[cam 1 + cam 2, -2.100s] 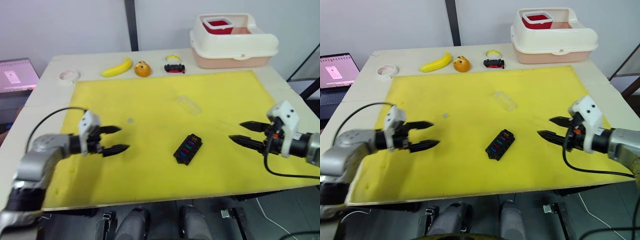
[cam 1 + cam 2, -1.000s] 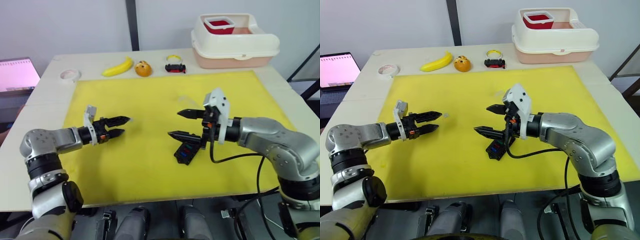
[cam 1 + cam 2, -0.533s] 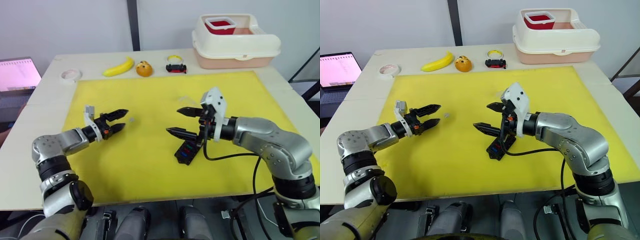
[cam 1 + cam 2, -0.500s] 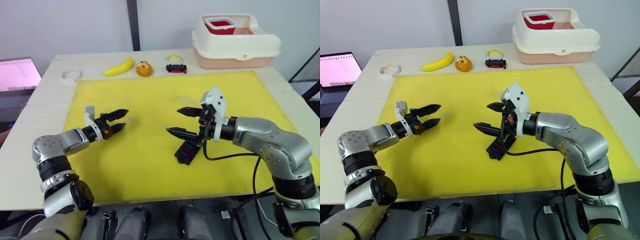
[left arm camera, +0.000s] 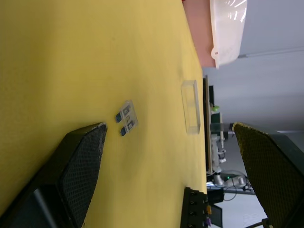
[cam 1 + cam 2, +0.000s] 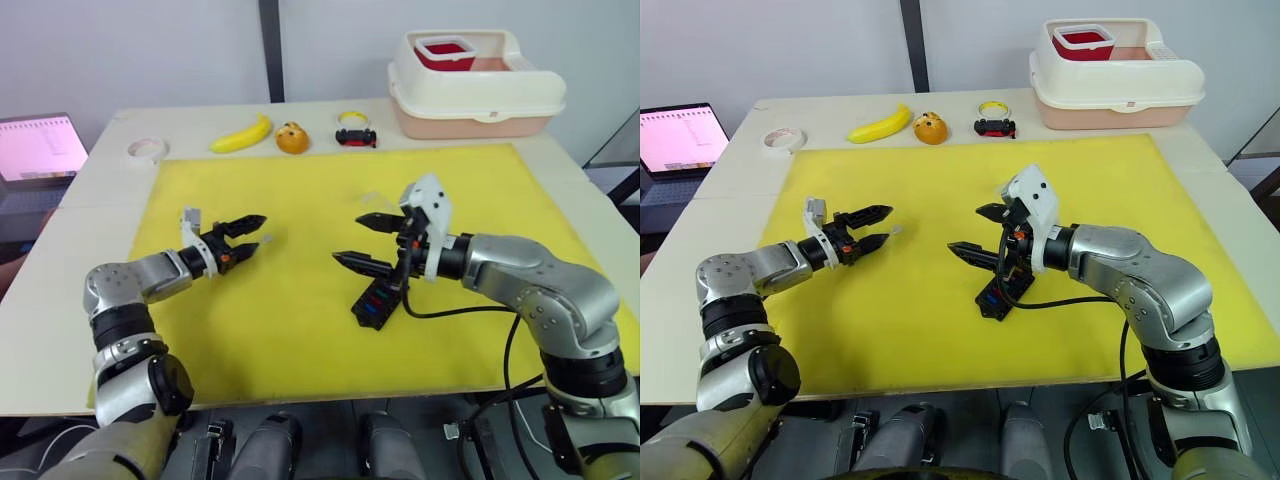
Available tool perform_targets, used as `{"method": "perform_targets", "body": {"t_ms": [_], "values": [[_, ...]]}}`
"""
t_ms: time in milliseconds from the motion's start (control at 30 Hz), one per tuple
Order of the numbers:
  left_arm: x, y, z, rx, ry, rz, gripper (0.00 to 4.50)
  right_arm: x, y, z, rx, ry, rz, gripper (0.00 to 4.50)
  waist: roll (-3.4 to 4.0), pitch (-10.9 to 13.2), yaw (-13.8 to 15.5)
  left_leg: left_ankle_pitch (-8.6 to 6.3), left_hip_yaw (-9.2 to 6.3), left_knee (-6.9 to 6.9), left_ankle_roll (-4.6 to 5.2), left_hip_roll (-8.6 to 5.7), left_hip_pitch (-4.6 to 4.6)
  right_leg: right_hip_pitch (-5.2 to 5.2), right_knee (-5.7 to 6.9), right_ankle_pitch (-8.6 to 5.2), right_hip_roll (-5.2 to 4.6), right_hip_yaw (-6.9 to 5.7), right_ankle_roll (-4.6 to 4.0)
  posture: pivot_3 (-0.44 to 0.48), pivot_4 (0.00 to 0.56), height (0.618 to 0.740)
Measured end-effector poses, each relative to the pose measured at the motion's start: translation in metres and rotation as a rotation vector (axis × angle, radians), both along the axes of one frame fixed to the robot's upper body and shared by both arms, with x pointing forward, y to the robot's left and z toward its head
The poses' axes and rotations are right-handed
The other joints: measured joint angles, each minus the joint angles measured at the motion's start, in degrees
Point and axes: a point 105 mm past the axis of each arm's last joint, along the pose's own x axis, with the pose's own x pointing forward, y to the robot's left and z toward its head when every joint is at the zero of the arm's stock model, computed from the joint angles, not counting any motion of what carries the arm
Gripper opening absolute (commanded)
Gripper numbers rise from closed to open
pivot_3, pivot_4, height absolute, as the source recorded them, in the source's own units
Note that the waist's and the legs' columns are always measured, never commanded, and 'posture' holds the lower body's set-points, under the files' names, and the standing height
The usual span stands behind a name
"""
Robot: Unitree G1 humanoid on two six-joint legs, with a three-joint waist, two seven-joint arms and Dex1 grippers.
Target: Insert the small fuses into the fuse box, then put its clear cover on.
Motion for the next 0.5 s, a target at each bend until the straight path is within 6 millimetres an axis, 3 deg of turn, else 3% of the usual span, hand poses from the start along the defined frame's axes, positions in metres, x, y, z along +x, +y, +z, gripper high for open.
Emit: {"method": "perform_targets", "body": {"t_ms": [500], "values": [[0.007, -0.017, -0.003, 0.006, -0.007, -0.051, 4.5, 0.002, -0.003, -0.005, -0.011, 0.016, -0.036, 4.44, 0.01, -0.01, 1.28, 0.0, -0.01, 0.05, 0.0, -0.03, 0.0, 0.05, 0.0, 0.01, -0.01, 0.0, 0.0, 0.0, 0.15, 0.74]]}}
